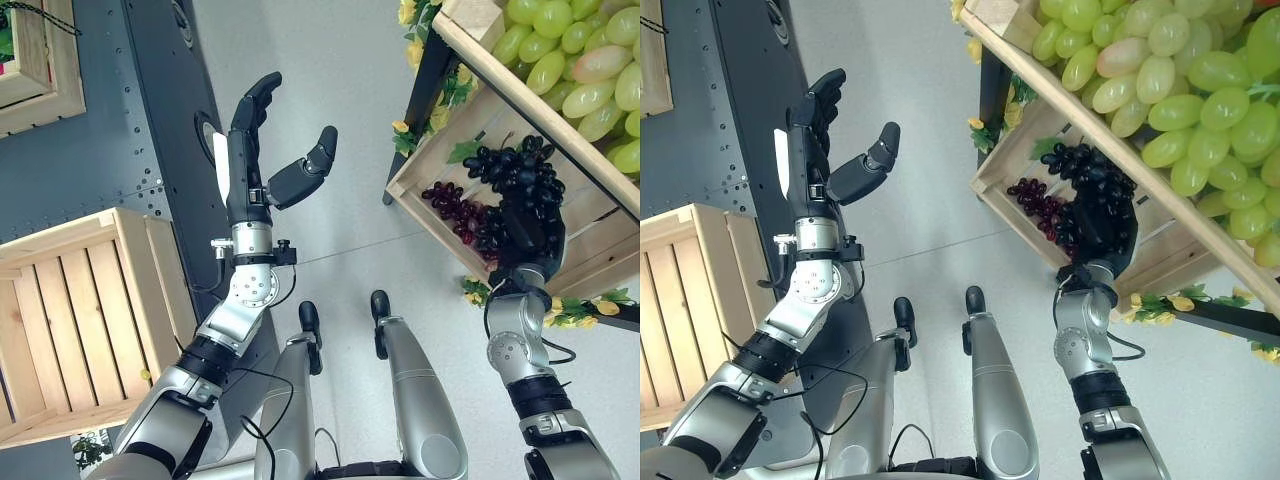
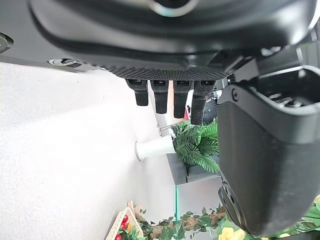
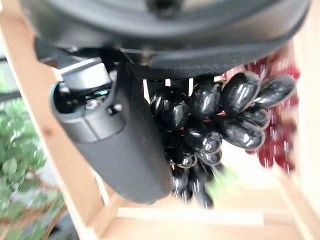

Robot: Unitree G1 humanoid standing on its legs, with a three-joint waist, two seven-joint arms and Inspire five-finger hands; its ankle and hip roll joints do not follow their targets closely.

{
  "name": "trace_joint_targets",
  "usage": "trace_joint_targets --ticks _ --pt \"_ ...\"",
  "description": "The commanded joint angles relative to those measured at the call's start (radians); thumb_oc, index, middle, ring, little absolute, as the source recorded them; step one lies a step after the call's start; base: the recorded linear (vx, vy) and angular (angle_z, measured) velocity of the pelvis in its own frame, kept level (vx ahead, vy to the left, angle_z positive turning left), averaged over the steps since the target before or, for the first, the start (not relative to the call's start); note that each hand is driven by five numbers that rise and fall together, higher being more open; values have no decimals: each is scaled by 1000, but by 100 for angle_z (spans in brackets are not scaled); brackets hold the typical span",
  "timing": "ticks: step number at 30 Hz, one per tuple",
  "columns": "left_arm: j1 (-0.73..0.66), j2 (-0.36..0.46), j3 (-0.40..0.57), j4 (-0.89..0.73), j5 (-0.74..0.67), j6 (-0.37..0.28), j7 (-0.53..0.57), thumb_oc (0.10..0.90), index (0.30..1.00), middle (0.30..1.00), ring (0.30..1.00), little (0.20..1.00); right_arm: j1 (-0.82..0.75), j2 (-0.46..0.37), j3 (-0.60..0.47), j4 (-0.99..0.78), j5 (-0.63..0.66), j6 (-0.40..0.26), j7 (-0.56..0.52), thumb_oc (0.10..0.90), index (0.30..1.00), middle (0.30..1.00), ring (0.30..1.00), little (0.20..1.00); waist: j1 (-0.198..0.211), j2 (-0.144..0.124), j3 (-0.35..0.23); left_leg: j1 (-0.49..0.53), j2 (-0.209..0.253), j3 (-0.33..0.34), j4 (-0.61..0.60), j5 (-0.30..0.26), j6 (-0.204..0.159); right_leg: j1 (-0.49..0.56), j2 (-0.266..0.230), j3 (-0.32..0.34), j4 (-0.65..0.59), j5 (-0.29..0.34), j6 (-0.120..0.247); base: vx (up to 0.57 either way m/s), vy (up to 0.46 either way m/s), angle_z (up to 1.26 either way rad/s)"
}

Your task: Pick up the fruits from the basket on one side to the basket on the other side

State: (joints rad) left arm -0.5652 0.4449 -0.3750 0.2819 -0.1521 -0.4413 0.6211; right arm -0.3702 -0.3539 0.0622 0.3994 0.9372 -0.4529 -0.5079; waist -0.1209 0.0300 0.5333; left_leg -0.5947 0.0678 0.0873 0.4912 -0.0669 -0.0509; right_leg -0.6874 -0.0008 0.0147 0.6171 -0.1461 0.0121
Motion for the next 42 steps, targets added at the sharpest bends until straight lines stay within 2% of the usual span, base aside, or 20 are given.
trace_joint_targets --ticks 1,2,4,6,8,10,11,21,24,30,32,33,34,35,36,38,42 --pt "-95 65 24 -82 9 -53 7 800 900 900 900 900 -66 -100 -106 -33 -143 -87 -112 543 514 514 514 514 -7 -49 -13 -41 -68 66 106 -104 57 102 -2 -81 -102 28 4 0 0 0" --pt "-102 69 24 -83 5 -52 3 800 900 900 900 900 -77 -110 -105 -13 -151 -68 -105 800 900 900 900 900 -5 -48 -13 -49 -69 66 104 -96 57 95 -3 -82 -103 36 3 0 0 0" --pt "-105 69 21 -85 2 -46 -6 800 900 900 900 900 -86 -129 -86 26 -191 -31 -102 800 900 900 900 900 -1 -47 -13 -43 -71 65 97 -93 59 98 -5 -86 -107 37 2 0 0 0" --pt "-100 73 18 -102 3 -37 -19 800 900 900 900 900 -88 -166 -44 60 -310 35 -132 800 900 900 900 900 5 -48 -13 -32 -74 63 95 -95 58 111 -6 -90 -111 34 1 0 0 0" --pt "-101 81 18 -113 7 -32 -20 800 900 900 900 900 -87 -180 -35 63 -381 61 -176 800 900 900 900 900 6 -48 -13 -38 -73 64 93 -89 59 103 -7 -92 -110 40 0 0 0 0" --pt "-97 83 19 -115 10 -32 -16 800 900 900 900 900 -83 -208 -21 66 -503 99 -246 800 900 900 900 900 6 -49 -13 -30 -74 62 95 -96 61 110 -4 -93 -104 32 1 -8 -1 3" --pt "-102 84 20 -114 9 -32 -15 800 900 900 900 900 -91 -215 -20 66 -518 110 -255 800 900 900 900 900 5 -49 -13 -38 -75 63 95 -90 62 102 -4 -94 -102 37 1 0 0 0" --pt "-80 82 46 -125 9 -38 -28 800 900 900 900 900 -78 -256 -19 4 -754 180 -338 800 900 900 900 900 4 -53 -13 -10 -79 60 86 -95 64 130 -2 -94 -112 31 4 -3 3 2" --pt "-75 81 51 -125 10 -40 -36 800 900 900 900 900 -76 -264 -21 -14 -786 190 -353 800 900 900 900 900 4 -54 -13 -6 -80 58 85 -95 63 135 -1 -94 -114 32 5 0 0 0" --pt "-28 76 77 -159 23 -36 -36 800 900 900 900 900 -12 -250 -46 -182 -847 202 -324 800 900 900 900 900 -10 -58 -13 22 -80 63 73 -96 66 158 3 -86 -121 28 6 1 31 0" --pt "7 68 94 -166 31 -43 -40 800 900 900 900 900 43 -226 -60 -258 -817 162 -252 800 900 900 900 900 -17 -61 -13 55 -82 63 60 -100 66 190 4 -81 -136 23 8 15 60 -2" --pt "5 69 95 -166 31 -42 -41 800 900 900 900 900 42 -226 -62 -259 -817 163 -251 800 900 900 900 900 -17 -62 -13 51 -83 63 57 -94 67 185 4 -81 -138 28 8 19 71 -1" --pt "35 58 107 -171 43 -50 -39 800 900 900 900 900 93 -195 -61 -311 -774 119 -142 800 900 900 900 900 -20 -63 -13 83 -85 63 38 -94 68 219 4 -77 -157 26 9 4 54 -1" --pt "36 57 111 -173 45 -49 -40 800 900 900 900 900 97 -190 -62 -319 -770 116 -130 800 900 900 900 900 -20 -63 -13 83 -86 63 32 -87 69 219 3 -77 -162 32 8 26 95 -5" --pt "53 51 124 -177 51 -51 -46 800 900 900 900 900 124 -168 -54 -348 -758 88 -52 800 900 900 900 900 -19 -63 -13 112 -90 64 8 -79 69 246 3 -77 -182 34 9 3 64 -12" --pt "74 50 136 -178 39 -58 -62 800 900 900 900 900 147 -160 -46 -377 -733 65 10 800 900 900 900 900 -16 -63 -13 152 -92 65 -23 -72 69 282 3 -76 -207 37 11 21 59 -16" --pt "118 47 158 -172 34 -63 -91 800 900 900 900 900 175 -136 -40 -415 -542 45 243 800 900 900 900 900 -3 -67 -13 243 -96 54 -89 -56 63 382 6 -80 -268 40 13 33 39 -2"
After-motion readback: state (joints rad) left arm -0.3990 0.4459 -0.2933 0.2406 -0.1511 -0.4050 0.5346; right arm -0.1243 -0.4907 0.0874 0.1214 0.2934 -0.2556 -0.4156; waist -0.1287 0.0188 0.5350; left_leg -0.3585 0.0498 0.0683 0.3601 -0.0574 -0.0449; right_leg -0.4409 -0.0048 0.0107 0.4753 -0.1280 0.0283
